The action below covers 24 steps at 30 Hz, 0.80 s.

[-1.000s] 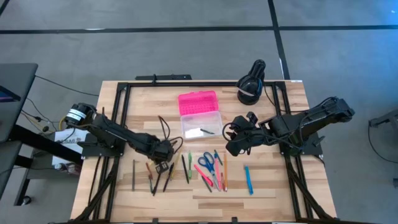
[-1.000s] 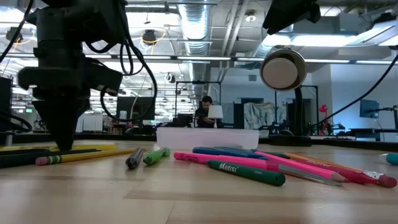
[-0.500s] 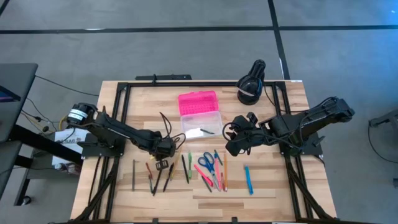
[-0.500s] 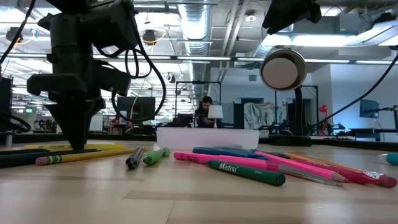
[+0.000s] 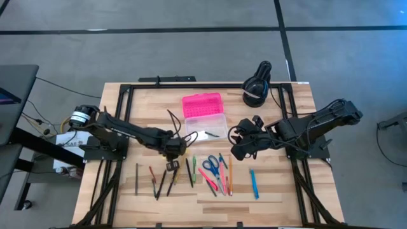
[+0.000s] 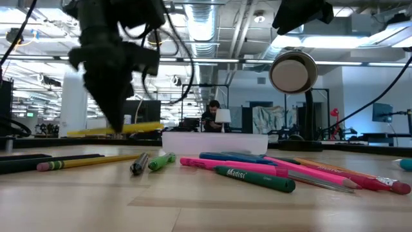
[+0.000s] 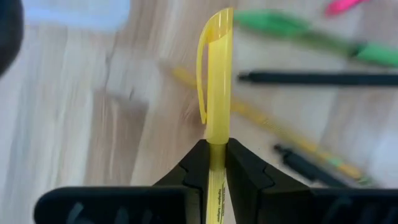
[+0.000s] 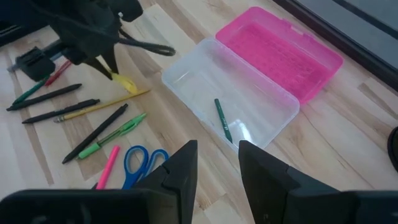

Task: Pick & place school supplies into a supply box
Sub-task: Put the yellow pen into the pink supply box

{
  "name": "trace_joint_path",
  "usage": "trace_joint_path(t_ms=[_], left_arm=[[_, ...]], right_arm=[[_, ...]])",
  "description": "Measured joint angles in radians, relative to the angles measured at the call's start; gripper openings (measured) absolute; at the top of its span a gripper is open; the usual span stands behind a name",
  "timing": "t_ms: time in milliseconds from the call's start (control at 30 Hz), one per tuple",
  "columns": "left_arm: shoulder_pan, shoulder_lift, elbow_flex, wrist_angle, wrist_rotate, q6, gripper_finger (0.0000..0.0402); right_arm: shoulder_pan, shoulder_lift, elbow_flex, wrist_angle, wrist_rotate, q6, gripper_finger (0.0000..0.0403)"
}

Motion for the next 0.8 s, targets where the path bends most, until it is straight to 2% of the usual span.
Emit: trace_joint_path(t_ms=[200, 400, 600, 700, 800], left_arm=[[0.056, -0.001, 0.120, 0.007, -0.029, 0.093, 0.0030], [0.175, -0.002, 0.187, 0.084, -0.076, 0.201, 0.0031], [0.298, 0.050, 0.188, 0.211, -0.005, 0.242, 0.0031], [0.325, 0.100, 0.188, 0.235, 0.051, 0.243, 0.0031], [0.331, 0.136, 0.188, 0.253, 0.064, 0.242, 0.0032]], right_arm=[[0.020, 0.000, 0.000, 0.000, 0.001, 0.015, 0.0111], [0.041, 0.000, 0.000, 0.000, 0.001, 0.017, 0.0111], [0.045, 0.000, 0.000, 0.000, 0.001, 0.051, 0.0111], [0.052, -0.001, 0.000, 0.000, 0.001, 0.070, 0.0111], [0.067, -0.001, 0.000, -0.005, 0.001, 0.090, 0.0111]])
